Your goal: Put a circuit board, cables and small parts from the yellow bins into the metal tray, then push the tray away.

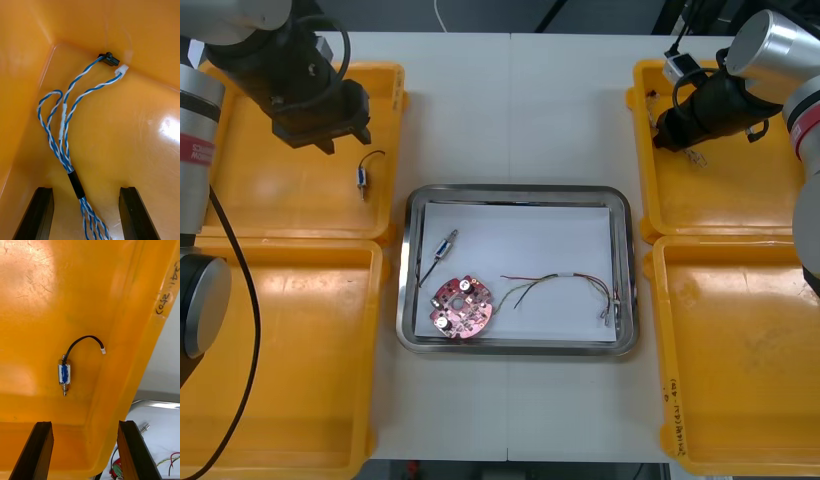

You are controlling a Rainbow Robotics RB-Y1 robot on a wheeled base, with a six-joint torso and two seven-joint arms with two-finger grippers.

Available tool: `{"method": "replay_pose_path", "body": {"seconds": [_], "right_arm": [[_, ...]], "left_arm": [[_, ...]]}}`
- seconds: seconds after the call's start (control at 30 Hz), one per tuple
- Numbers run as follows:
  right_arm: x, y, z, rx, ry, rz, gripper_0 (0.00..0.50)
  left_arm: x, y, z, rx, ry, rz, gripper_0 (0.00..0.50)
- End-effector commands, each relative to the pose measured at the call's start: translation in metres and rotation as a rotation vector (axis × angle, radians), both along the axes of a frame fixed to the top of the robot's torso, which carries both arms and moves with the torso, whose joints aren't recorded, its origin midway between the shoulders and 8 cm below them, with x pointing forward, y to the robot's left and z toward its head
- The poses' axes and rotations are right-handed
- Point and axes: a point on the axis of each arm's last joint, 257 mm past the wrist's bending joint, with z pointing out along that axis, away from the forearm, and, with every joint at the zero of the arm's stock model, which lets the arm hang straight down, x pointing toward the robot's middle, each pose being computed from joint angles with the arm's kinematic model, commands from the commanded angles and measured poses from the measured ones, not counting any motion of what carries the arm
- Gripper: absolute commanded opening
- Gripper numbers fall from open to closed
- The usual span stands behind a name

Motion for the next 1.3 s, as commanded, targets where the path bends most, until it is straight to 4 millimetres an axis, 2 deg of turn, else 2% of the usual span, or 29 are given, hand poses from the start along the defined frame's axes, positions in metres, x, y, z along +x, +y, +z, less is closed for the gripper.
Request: {"method": "replay_pose_path", "body": {"seconds": [0.03, 0.27, 0.4, 0.43, 0.47, 0.5, 0.53, 0.57, 0.6, 0.63, 0.67, 0.7, 0.73, 0.77, 1.03, 1.17, 1.3], "right_arm": [[0.003, 0.001, 0.002, -0.01, -0.022, 0.028, 0.5], [0.0, -0.004, -0.005, -0.014, -0.014, 0.023, 0.5], [-0.001, -0.006, -0.01, -0.013, -0.012, 0.019, 0.5], [-0.001, -0.008, -0.011, -0.015, -0.014, 0.015, 0.472], [-0.001, -0.008, -0.011, -0.015, -0.014, 0.015, 0.472], [-0.001, -0.011, -0.014, -0.019, -0.018, 0.011, 0.343], [-0.001, -0.013, -0.017, -0.021, -0.02, 0.008, 0.287], [-0.001, -0.014, -0.019, -0.025, -0.023, 0.008, 0.287], [-0.001, -0.014, -0.02, -0.027, -0.024, 0.007, 0.142], [-0.001, -0.016, -0.02, -0.031, -0.025, 0.008, 0.098], [-0.001, -0.016, -0.02, -0.034, -0.026, 0.008, 0.098], [-0.001, -0.017, -0.021, -0.035, -0.024, 0.009, 0.04], [-0.002, -0.016, -0.022, -0.037, -0.023, 0.01, 0.04], [-0.002, -0.016, -0.022, -0.037, -0.023, 0.01, 0.0], [0.002, -0.02, -0.015, -0.054, -0.038, 0.013, 0.0], [0.003, -0.03, 0.001, -0.126, -0.045, 0.027, 0.0], [-0.005, -0.042, 0.028, -0.202, -0.012, 0.04, 0.0]], "left_arm": [[0.018, 0.02, 0.036, 0.024, -0.068, 0.004, 0.5], [0.025, 0.026, 0.017, 0.005, -0.047, 0.013, 0.5], [0.033, 0.033, -0.002, 0.01, -0.036, 0.026, 0.5], [0.036, 0.034, -0.006, 0.021, -0.038, 0.025, 0.5], [0.036, 0.034, -0.006, 0.021, -0.038, 0.025, 0.5], [0.039, 0.035, -0.012, 0.029, -0.041, 0.027, 0.5], [0.041, 0.035, -0.015, 0.034, -0.045, 0.027, 0.5], [0.043, 0.035, -0.019, 0.039, -0.045, 0.027, 0.5], [0.044, 0.035, -0.022, 0.041, -0.046, 0.027, 0.5], [0.045, 0.035, -0.022, 0.042, -0.048, 0.028, 0.5], [0.045, 0.035, -0.026, 0.042, -0.044, 0.027, 0.5], [0.045, 0.035, -0.026, 0.043, -0.045, 0.027, 0.5], [0.045, 0.036, -0.029, 0.048, -0.042, 0.027, 0.5], [0.043, 0.038, -0.032, 0.049, -0.035, 0.03, 0.5], [0.052, 0.033, -0.049, 0.057, -0.047, 0.026, 0.5], [0.052, 0.03, -0.053, 0.051, -0.043, 0.022, 0.5], [0.049, 0.031, -0.064, 0.054, -0.037, 0.012, 0.5]]}}
